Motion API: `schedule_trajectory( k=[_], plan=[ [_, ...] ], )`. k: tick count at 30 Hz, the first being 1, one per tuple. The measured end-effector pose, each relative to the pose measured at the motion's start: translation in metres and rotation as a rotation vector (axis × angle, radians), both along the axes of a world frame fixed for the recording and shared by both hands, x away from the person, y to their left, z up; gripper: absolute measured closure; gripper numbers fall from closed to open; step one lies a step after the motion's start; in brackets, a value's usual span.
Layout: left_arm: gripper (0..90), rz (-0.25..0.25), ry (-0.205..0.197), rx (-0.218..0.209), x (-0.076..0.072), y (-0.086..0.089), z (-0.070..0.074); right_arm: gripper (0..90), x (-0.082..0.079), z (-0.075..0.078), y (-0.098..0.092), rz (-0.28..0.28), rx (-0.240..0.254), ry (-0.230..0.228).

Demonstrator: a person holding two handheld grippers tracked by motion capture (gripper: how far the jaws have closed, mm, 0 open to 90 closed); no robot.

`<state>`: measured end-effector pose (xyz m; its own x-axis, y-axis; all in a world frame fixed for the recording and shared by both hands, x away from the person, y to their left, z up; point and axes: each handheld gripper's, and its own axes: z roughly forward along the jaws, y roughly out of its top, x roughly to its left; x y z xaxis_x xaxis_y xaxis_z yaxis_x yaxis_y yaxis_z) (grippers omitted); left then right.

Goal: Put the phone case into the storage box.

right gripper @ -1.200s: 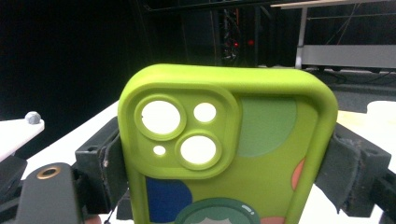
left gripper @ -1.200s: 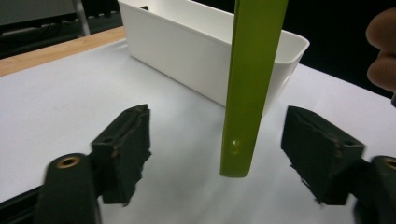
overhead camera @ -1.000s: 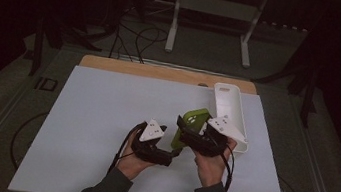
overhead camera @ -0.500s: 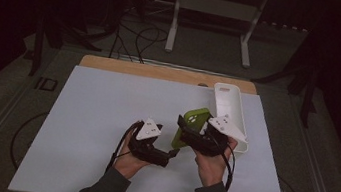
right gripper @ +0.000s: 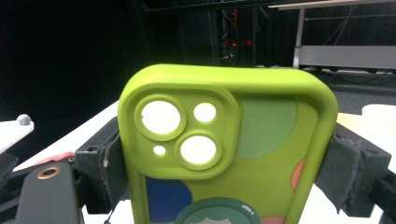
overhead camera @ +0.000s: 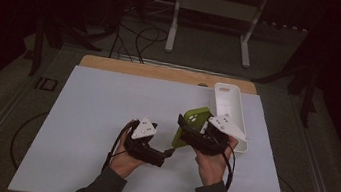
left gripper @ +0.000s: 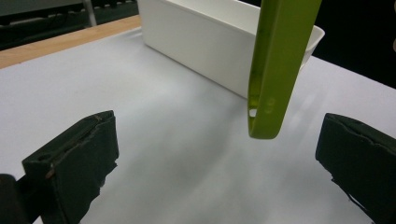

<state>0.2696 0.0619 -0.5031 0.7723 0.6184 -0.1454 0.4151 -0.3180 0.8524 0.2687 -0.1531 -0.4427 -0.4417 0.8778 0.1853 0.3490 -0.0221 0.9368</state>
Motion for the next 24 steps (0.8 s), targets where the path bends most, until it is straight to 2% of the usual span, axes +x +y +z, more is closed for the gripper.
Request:
schedule_trajectory(
  k=[24],
  plan=[
    [0.0,0.046,0.008,0.017,0.0,0.037,0.001,15.3,0.005,0.006,-0.002,-0.009,-0.012,-0.002]
  ],
)
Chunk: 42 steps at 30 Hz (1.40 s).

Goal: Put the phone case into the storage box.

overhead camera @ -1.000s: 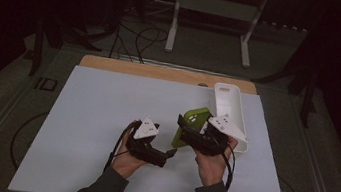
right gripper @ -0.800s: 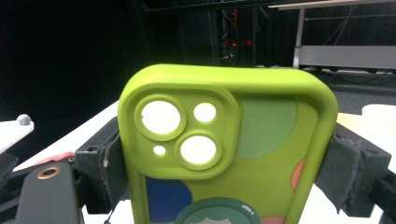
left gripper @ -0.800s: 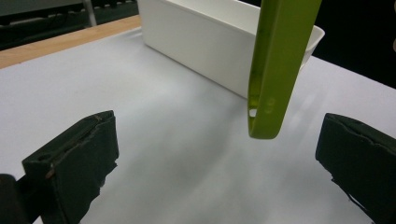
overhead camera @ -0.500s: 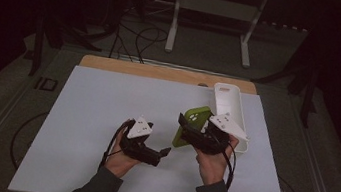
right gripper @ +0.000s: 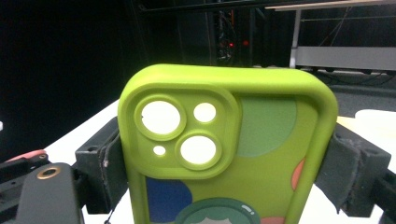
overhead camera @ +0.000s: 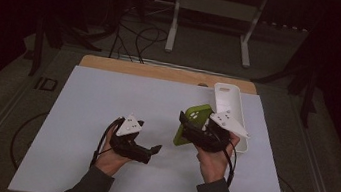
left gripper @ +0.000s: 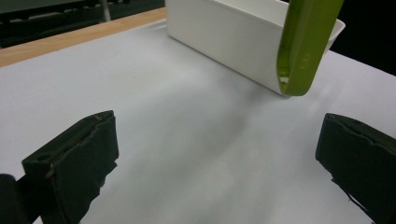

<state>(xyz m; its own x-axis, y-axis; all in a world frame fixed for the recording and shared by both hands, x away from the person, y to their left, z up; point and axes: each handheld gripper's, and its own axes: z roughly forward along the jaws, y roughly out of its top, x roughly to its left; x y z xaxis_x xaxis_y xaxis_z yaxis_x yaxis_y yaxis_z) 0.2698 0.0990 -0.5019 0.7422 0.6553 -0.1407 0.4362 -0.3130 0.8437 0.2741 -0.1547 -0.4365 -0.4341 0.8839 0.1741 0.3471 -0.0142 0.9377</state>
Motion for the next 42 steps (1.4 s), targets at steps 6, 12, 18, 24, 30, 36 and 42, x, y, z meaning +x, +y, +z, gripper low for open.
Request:
schedule_trajectory(
  k=[6,12,18,24,30,36,42],
  plan=[
    [0.0,0.019,-0.001,-0.001,-0.001,0.011,0.001,15.3,0.002,0.0,-0.002,-0.001,-0.006,0.008],
    [0.0,0.036,-0.002,0.002,-0.001,0.023,0.0,15.3,0.004,0.001,-0.005,-0.007,-0.003,0.017],
    [0.0,0.051,-0.004,0.003,-0.002,0.033,-0.001,15.4,0.007,0.002,-0.008,-0.012,-0.007,0.019],
    [0.0,0.059,-0.007,-0.009,-0.003,0.044,-0.003,15.4,0.009,0.002,-0.011,-0.016,-0.005,0.027],
    [0.0,0.072,-0.013,-0.02,-0.004,0.054,-0.003,15.4,0.01,0.003,-0.013,-0.023,-0.015,0.025],
    [0.0,0.066,-0.042,-0.04,-0.008,0.062,-0.004,15.4,0.012,0.005,-0.014,-0.026,-0.021,0.02],
    [0.0,0.083,-0.049,-0.029,-0.013,0.072,-0.008,15.4,0.013,0.006,-0.017,-0.032,-0.028,0.02]
  ],
)
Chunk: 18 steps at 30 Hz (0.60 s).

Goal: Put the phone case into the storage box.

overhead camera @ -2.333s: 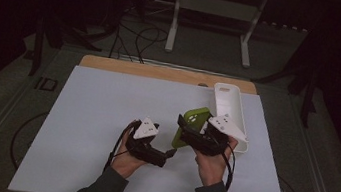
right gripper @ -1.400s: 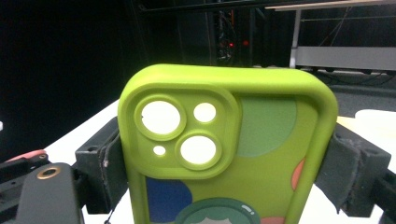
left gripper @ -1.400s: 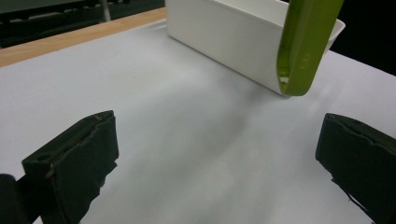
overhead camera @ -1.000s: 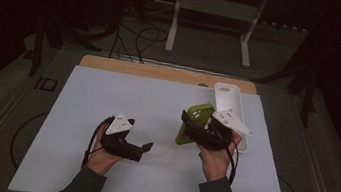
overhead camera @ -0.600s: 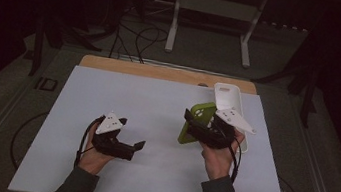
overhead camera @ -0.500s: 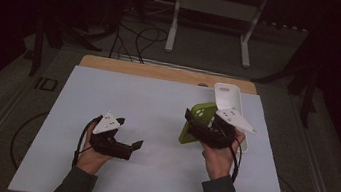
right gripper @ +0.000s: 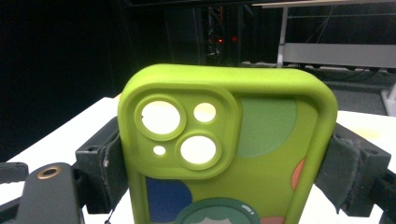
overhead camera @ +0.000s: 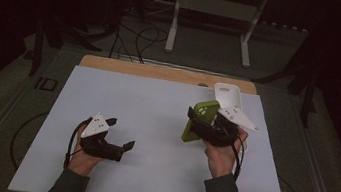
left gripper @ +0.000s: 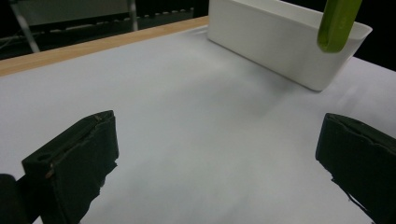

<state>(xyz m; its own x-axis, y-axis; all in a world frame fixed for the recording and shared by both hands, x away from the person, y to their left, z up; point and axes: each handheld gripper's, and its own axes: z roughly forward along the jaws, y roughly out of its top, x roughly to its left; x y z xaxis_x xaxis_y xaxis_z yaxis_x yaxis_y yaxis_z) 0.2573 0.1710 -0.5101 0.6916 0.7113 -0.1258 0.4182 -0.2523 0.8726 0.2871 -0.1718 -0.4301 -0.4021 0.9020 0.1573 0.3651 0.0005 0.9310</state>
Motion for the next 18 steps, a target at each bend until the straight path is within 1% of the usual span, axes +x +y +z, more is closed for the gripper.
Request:
schedule_trajectory(
  k=[6,8,10,14,18],
  plan=[
    [0.0,0.018,-0.006,-0.007,-0.005,0.012,-0.004,15.4,0.002,0.003,-0.003,-0.01,-0.005,-0.008],
    [0.0,0.022,-0.009,-0.007,-0.006,0.014,-0.004,15.4,0.003,0.004,-0.004,-0.009,-0.006,-0.007],
    [0.0,0.033,-0.015,-0.014,-0.009,0.02,-0.005,15.4,0.003,0.004,-0.005,-0.012,-0.008,-0.008],
    [0.0,0.039,-0.032,-0.016,-0.015,0.026,-0.005,15.4,0.005,0.004,-0.006,-0.014,-0.011,-0.009],
    [0.0,0.043,-0.036,0.005,-0.019,0.03,-0.008,15.4,0.006,0.003,-0.005,-0.013,-0.013,-0.005]
  ],
)
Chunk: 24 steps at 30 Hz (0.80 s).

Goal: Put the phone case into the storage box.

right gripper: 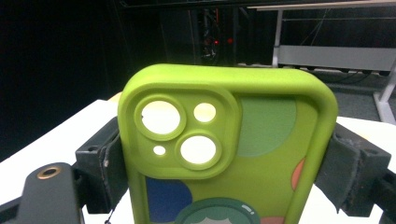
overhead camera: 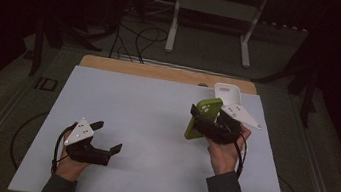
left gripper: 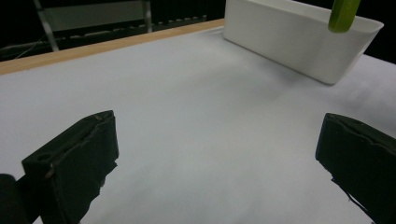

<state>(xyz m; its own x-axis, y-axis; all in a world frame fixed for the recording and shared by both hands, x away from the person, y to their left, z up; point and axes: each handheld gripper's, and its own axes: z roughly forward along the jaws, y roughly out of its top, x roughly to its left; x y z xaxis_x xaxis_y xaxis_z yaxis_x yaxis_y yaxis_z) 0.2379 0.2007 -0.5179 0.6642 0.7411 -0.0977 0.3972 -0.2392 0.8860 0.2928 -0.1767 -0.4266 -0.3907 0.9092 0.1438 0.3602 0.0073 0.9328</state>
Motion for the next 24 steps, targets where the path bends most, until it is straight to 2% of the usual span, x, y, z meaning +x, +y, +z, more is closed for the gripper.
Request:
schedule_trajectory(
  k=[4,14,18,24],
  plan=[
    [0.0,0.004,-0.004,0.014,-0.003,0.003,-0.002,15.4,0.0,0.0,0.001,0.004,-0.006,-0.003],
    [0.0,0.047,-0.03,-0.004,-0.012,0.015,-0.004,15.4,0.001,0.004,0.0,0.0,-0.01,-0.01],
    [0.0,0.062,-0.035,0.005,-0.015,0.019,-0.005,15.4,0.002,0.004,-0.001,-0.005,-0.008,-0.009],
    [0.0,0.065,-0.041,-0.003,-0.018,0.023,-0.006,15.4,0.003,0.004,-0.002,-0.011,-0.01,-0.008]
  ],
)
